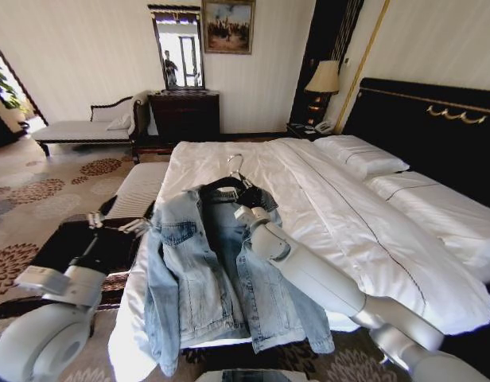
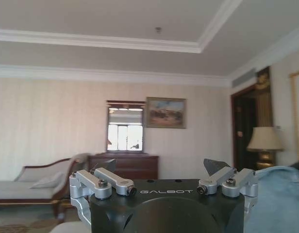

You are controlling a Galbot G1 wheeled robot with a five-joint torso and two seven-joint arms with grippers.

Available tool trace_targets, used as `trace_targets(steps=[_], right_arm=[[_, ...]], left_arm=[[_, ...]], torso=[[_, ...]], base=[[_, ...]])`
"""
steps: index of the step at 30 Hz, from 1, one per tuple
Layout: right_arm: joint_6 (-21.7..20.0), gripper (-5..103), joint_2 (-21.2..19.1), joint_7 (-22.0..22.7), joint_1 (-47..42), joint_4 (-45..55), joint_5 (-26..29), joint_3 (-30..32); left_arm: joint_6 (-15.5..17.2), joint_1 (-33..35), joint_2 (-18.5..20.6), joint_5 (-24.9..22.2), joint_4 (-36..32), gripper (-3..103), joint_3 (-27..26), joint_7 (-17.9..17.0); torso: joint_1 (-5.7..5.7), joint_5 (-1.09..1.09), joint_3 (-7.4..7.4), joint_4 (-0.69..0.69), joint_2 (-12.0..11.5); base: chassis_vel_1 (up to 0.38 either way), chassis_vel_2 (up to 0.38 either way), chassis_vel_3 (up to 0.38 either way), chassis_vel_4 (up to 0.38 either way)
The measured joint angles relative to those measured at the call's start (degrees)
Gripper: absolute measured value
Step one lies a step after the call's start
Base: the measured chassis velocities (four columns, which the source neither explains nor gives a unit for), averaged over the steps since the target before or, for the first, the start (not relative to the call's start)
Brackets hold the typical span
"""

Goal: Pick up the clothes from the bed and hang them on the clothes hanger.

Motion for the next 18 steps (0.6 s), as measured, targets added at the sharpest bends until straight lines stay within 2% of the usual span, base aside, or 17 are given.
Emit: trace_targets(steps=[3,6,18], right_arm=[[0.6,26,-1.1,-0.7,3.6,0.3,-1.1,0.5],[0.8,26,-1.9,-0.9,6.2,0.4,-1.1,0.5],[0.6,26,-5.2,-0.1,10.9,1.4,4.7,2.5]], left_arm=[[-1.5,2.7,-2.9,-1.2,3.3,100,-5.0,1.0],[-2.7,4.1,-4.2,-1.6,5.5,100,-6.7,1.4],[-5.1,5.4,-6.8,0.6,11.3,100,-8.1,1.9]], torso=[[0.0,-0.01,0.0,0.01,0.0],[0.0,-0.03,0.0,0.01,0.0],[0.0,-0.01,0.0,0.0,0.0]], base=[[0.0,0.0,0.0,0.0],[0.0,0.0,0.0,0.0],[0.0,0.0,0.0,0.0]])
